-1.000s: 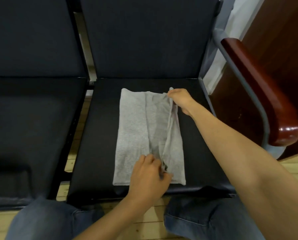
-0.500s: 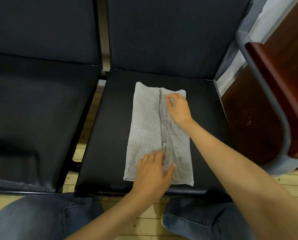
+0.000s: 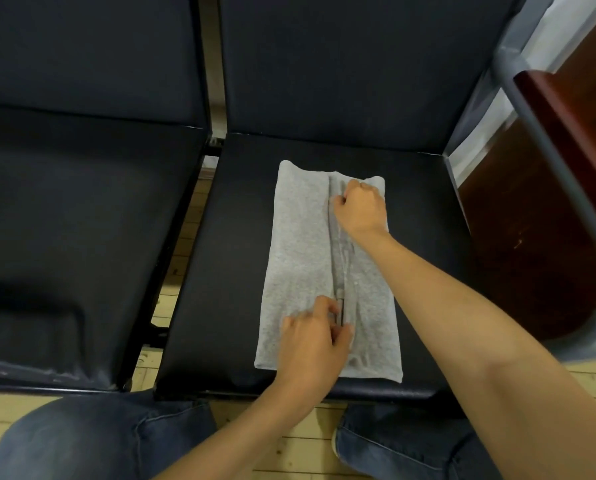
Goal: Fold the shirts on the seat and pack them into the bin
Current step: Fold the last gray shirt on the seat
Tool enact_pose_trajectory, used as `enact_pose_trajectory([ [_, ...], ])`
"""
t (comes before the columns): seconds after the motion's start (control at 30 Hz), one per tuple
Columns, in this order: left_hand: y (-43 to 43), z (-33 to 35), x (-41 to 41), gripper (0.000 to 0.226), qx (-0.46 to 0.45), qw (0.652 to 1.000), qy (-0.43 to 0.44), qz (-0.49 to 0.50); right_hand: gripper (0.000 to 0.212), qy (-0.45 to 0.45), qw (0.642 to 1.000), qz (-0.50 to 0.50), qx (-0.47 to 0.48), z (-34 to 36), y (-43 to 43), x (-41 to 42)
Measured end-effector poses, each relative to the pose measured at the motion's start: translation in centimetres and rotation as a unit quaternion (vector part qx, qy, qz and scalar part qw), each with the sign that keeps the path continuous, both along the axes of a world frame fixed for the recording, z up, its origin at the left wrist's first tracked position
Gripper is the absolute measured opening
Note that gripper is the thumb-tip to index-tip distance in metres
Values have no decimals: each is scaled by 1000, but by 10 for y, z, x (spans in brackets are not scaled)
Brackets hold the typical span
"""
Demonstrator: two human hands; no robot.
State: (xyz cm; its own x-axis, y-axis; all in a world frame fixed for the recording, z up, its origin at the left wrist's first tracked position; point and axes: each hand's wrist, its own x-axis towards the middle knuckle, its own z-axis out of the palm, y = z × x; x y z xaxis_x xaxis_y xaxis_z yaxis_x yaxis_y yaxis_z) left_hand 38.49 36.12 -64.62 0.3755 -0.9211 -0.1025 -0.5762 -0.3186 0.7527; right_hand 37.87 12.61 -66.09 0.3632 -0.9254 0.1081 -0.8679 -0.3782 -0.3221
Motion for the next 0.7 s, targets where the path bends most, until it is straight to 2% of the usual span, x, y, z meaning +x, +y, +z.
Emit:
enact_pose_trajectory([
  [0.23, 6, 2, -5, 21, 7, 1000, 20, -23, 23, -66, 997, 5, -46, 9, -5, 15],
  [0.37, 8, 0, -2, 27, 15, 999, 0, -42, 30, -25, 1000, 15, 0, -7, 1, 19],
  [0.47, 10, -8, -4, 48, -30, 994, -82, -70, 41, -35, 997, -5, 62, -9, 5, 19],
  [0.53, 11, -16, -6, 51, -80, 976, -169, -108, 41, -60, 995, 11, 79, -2, 8, 16],
  [0.6, 11, -26, -3, 49, -53, 954, -250, -157, 37, -81, 993, 41, 72, 4, 16, 2],
  [0.7, 14, -38, 2, 66, 33, 936, -279, -211, 37, -87, 989, 101, 57, 8, 50, -39],
])
